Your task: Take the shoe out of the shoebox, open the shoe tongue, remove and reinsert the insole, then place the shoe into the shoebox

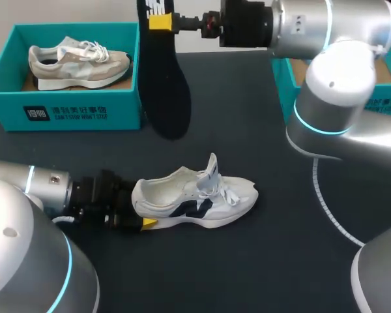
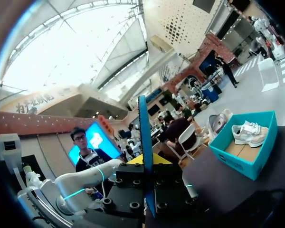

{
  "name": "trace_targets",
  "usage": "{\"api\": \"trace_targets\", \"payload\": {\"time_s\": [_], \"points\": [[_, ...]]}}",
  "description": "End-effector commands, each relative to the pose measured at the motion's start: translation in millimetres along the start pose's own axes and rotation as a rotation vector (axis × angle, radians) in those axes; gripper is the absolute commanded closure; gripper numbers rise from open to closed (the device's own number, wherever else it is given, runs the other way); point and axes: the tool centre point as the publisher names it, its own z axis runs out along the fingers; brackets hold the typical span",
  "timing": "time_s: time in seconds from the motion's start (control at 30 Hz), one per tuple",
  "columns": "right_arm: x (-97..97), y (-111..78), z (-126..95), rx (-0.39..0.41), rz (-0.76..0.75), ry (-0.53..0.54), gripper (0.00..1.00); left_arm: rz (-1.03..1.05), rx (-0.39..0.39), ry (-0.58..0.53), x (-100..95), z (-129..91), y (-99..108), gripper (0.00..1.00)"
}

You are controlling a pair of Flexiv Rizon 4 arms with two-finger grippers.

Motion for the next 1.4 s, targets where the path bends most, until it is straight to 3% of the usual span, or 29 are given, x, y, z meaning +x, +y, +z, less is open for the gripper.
{"api": "trace_targets", "payload": {"time_s": [0.03,0.4,0.7,1.4], "points": [[23.9,-6.6,-7,-0.005,0.017,-0.067,1.0,0.0,-0.003,-0.001,-5.1,6,6,1.0],[62.9,-26.0,-24,-0.008,0.07,-0.12,1.0,0.0,-0.003,-0.001,-5.1,6,6,1.0],[85.6,-38.4,-42,-0.026,0.092,-0.102,1.0,0.0,-0.003,-0.001,-5.1,6,6,1.0],[118.5,-70.4,-92,-0.037,0.177,-0.117,1.0,0.0,-0.003,-0.001,-5.1,6,6,1.0]]}}
